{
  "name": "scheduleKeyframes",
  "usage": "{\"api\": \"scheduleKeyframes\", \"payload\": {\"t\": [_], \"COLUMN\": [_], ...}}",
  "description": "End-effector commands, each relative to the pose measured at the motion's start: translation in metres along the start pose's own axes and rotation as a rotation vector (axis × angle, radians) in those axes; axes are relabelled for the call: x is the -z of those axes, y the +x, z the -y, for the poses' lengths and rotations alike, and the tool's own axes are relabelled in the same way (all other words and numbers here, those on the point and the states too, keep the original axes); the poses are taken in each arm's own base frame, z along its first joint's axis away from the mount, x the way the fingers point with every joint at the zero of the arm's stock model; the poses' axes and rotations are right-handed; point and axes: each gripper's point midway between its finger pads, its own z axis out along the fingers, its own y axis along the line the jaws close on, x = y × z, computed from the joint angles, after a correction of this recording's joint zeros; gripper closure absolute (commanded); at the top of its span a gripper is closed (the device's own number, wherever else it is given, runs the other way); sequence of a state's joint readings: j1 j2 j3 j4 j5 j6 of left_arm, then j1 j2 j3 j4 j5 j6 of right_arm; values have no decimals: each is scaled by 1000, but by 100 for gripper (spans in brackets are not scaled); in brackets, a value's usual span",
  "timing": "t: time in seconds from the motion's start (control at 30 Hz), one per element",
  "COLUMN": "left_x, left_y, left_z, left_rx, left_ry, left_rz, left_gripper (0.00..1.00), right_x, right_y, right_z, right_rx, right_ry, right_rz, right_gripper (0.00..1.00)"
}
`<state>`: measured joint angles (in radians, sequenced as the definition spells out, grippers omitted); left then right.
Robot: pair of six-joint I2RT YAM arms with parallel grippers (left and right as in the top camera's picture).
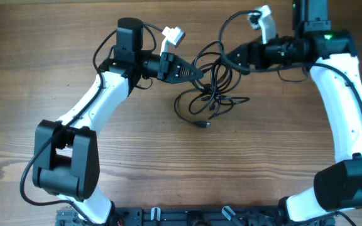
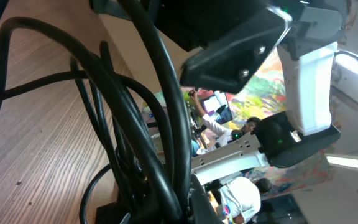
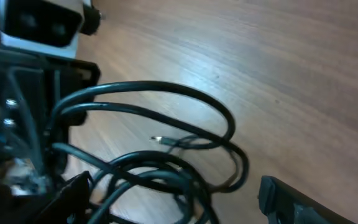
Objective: Untangle cables
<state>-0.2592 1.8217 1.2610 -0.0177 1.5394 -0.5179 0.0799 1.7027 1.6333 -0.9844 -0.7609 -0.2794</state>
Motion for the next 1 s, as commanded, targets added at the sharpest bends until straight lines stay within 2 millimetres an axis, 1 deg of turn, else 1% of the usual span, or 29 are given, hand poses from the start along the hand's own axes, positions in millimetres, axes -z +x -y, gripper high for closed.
{"api": "scheduleKeyframes", "payload": {"t": [0.0,0.07,0.2,0.27,0.33,0.47,0.5,0.57,0.6,0.67,0.7,0.73,0.77,0.8,0.83,0.9,0.93,0.97], "left_x": [2,2,2,2,2,2,2,2,2,2,2,2,2,3,4,6,6,6], "left_y": [3,2,2,2,2,2,2,2,2,2,2,2,2,2,2,1,1,1], "left_z": [9,9,8,8,8,8,8,8,8,8,8,8,8,8,8,8,7,7], "left_rx": [107,130,130,130,130,130,130,130,130,130,130,130,130,130,131,131,136,138], "left_ry": [29,29,28,28,28,28,28,28,28,28,28,28,28,27,27,25,25,25], "left_rz": [-20,-19,-18,-18,-18,-18,-18,-18,-18,-18,-18,-18,-18,-16,-14,-10,-8,-8], "left_gripper": [96,96,96,96,96,96,96,96,96,96,96,96,96,96,96,96,96,96], "right_x": [-10,-16,-17,-20,-24,-47,-54,-60,-62,-64,-64,-65,-66,-60,-51,-24,4,22], "right_y": [4,9,11,17,25,50,58,67,72,76,77,73,67,60,56,49,50,52], "right_z": [24,31,34,35,35,32,32,28,26,24,24,26,33,65,82,122,155,175], "right_rx": [55,37,35,23,10,2,-19,-39,-55,-134,-176,-243,-280,-426,-496,-631,-735,-791], "right_ry": [57,55,62,58,50,20,11,-19,-38,-49,-46,-34,1,156,231,386,497,551], "right_rz": [-35,-51,-57,-71,-89,-133,-144,-154,-158,-165,-168,-153,-130,-81,-50,36,109,159], "right_gripper": [14,17,21,24,26,30,31,32,35,45,52,71,86,96,96,96,96,96]}}
